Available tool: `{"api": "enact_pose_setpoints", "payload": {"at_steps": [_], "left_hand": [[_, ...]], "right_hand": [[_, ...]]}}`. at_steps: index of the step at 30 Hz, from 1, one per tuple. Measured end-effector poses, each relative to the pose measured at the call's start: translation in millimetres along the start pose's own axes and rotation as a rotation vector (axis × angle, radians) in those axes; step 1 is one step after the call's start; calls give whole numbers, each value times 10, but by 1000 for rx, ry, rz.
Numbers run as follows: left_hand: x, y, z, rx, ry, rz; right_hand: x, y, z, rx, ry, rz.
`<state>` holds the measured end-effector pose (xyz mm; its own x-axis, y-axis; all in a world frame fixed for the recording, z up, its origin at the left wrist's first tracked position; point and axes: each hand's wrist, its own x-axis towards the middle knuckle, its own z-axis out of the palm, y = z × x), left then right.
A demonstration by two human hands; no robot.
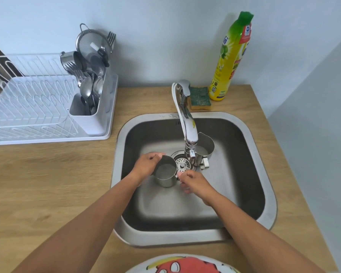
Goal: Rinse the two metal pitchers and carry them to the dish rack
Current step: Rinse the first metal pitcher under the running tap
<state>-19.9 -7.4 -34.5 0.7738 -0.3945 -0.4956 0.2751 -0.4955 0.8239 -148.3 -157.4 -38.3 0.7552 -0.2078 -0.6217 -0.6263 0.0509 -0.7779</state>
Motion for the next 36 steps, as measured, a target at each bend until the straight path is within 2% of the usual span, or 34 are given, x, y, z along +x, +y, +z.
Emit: {"api": "enact_pose_setpoints", "payload": {"at_steps": [6,10,15,20,30,36], "left_hand": [[-238,222,-95,17,-7,41],[-345,593,-233,146,-17,95],[-208,1106,-333,434,175,363],[-34,1586,-163,739,209,610],[409,2141,-61,1228,189,670],[579,2186,20,1384,241,757]], "right_hand": [[-277,-171,-130,-49,54,-104],[-473,-282,-269,-3,104,-161],[-609,-311,-349,-13,144,-200],[-667,-315,-401,43,157,-208],[-659,-259,-465,94,184,-229],[-631,-293,-456,82,179,-223]]}}
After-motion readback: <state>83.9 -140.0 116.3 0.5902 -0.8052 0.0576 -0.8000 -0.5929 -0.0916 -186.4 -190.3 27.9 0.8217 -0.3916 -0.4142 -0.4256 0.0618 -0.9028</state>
